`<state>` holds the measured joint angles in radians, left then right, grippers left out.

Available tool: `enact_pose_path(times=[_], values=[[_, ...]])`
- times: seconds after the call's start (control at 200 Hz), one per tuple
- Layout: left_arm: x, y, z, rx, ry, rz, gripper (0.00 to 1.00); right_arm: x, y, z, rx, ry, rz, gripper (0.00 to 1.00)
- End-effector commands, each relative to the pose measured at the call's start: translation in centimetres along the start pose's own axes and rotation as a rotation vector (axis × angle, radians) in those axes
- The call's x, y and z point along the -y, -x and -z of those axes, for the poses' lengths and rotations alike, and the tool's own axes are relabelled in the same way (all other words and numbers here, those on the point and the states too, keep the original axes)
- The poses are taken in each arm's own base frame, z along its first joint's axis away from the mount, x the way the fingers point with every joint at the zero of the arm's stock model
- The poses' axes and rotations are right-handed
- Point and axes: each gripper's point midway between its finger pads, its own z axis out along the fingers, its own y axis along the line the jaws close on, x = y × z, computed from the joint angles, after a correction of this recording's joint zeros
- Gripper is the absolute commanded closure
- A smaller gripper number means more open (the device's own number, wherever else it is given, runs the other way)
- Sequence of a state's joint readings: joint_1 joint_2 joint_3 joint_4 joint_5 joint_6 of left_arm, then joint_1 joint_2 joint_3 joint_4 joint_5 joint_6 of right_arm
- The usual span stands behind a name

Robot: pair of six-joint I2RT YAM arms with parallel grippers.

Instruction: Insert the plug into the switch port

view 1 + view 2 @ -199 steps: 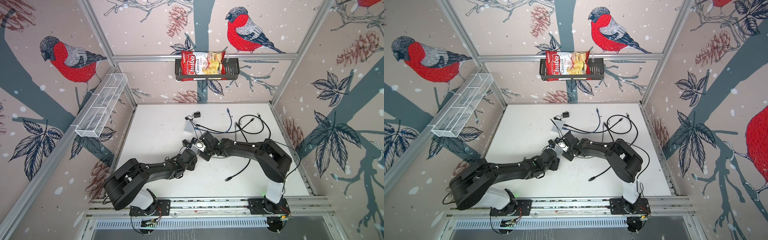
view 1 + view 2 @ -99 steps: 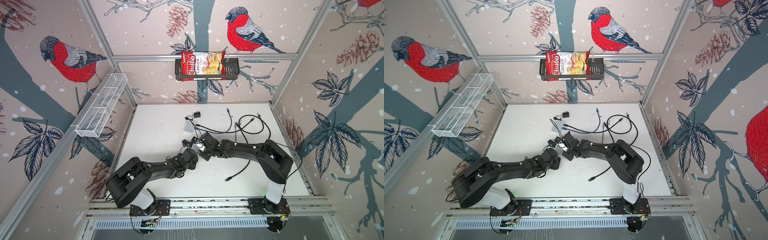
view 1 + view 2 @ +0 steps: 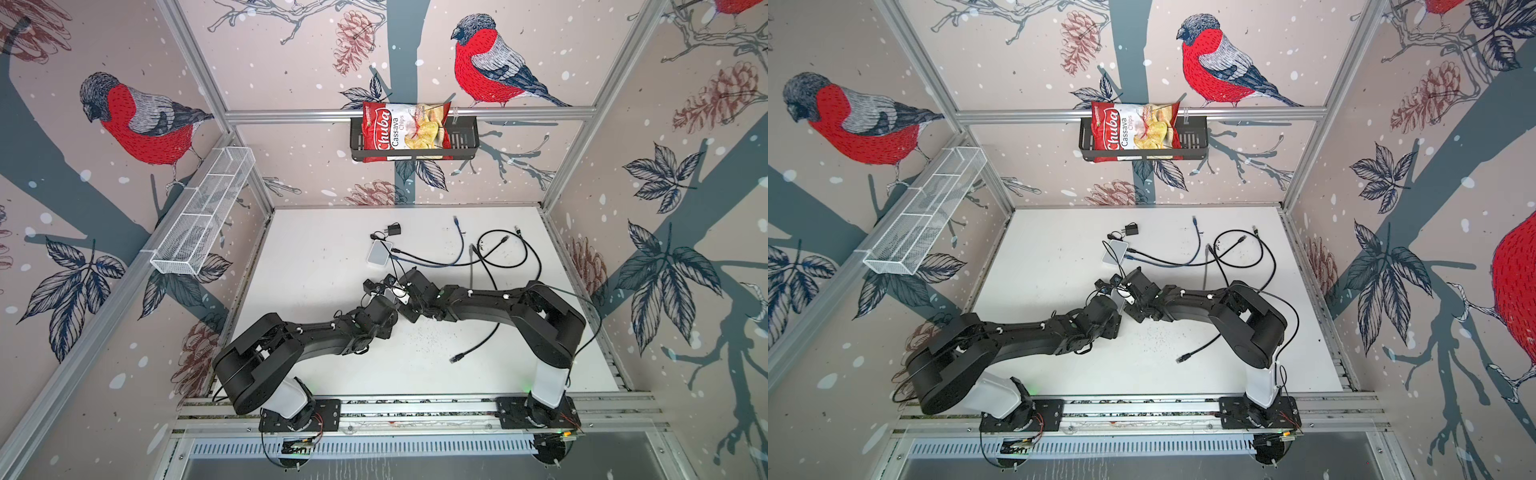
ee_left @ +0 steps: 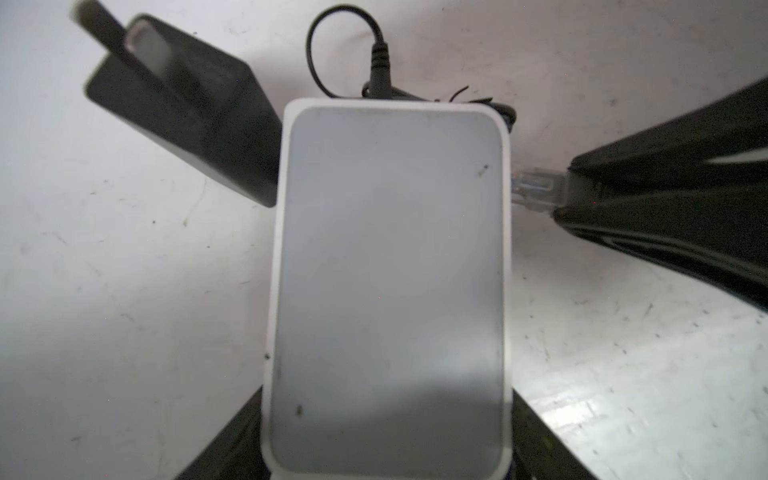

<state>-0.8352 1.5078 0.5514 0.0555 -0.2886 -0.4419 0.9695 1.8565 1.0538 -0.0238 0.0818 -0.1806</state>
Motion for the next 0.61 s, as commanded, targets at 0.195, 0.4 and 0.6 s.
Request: enact_pose_path(times=[0.195, 0.4, 0.6], values=[[8.4, -4.7, 1.5, -0.186, -0.437, -0.286, 0.39, -6.0, 7.4, 2.8, 0.404, 0.189, 0.427, 1.00], [9.4, -5.2, 1.9, -0.184, -0.468, -0.343, 0.39, -7.2, 6.9, 2.7, 0.425, 0.236, 0.497, 1.00], [9.7, -5.4, 2.4, -0.186, -0.492, -0.355, 0.39, -7.9, 5.2, 2.3, 0.405, 0.275, 0.594, 1.00]])
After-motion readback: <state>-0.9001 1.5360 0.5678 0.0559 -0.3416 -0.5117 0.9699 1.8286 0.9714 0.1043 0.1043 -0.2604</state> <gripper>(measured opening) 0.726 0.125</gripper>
